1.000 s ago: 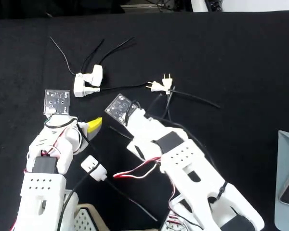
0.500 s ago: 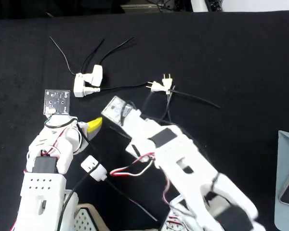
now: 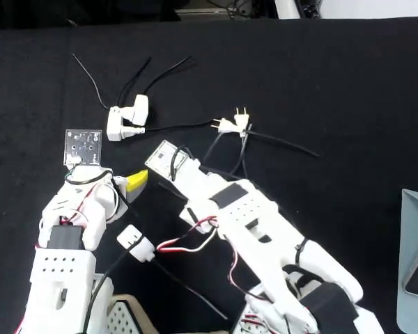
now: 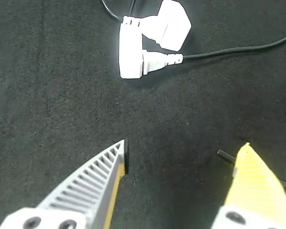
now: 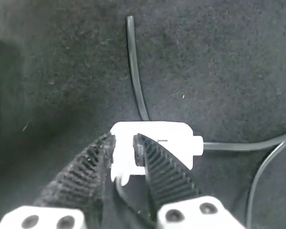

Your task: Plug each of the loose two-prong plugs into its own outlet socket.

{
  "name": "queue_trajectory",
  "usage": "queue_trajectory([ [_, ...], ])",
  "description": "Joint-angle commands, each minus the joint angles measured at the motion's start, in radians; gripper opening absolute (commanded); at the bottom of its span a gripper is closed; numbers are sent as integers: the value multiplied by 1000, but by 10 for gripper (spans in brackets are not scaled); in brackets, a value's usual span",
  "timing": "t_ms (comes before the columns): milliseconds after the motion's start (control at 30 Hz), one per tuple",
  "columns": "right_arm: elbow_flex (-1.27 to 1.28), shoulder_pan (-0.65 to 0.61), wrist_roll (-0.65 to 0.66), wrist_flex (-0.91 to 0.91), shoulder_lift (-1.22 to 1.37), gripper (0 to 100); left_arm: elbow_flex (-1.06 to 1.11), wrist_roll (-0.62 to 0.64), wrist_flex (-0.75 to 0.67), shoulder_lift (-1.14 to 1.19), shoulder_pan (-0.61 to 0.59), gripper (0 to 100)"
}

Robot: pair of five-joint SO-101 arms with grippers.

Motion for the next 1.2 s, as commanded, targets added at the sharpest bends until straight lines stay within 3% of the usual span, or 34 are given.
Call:
queue_trajectory([
  [0,-53,-2,-8,-14,4,11,-27,-5,2,-11,-22,352],
  [267,-274,-3,-9,-114,18,11,-64,74,-5,-11,-145,352],
  [667,-611,-49,-72,-434,438,15,-64,124,-28,-11,-206,352],
  [767,-690,-78,-72,-430,529,31,-62,124,-28,-11,-206,352],
  [900,-728,-83,-72,-371,556,142,-62,124,-28,-11,-206,352],
  [1167,-742,-48,-166,38,265,160,-61,124,-28,-11,-205,352],
])
